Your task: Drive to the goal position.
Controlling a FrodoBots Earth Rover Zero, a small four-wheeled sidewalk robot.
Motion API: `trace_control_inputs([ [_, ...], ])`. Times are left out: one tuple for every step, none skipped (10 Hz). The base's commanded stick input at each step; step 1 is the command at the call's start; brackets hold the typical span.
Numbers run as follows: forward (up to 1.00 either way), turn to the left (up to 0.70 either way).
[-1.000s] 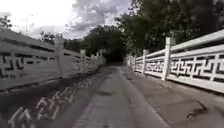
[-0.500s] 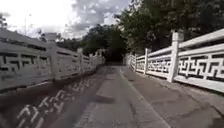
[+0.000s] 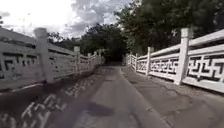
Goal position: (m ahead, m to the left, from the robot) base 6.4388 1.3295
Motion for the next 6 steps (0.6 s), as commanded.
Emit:
trace_control_inputs([
  [0.7,0.0],
  [0.7,0.0],
  [0.7,0.0],
  [0.7,0.0],
  [0.7,0.0],
  [0.7,0.0],
])
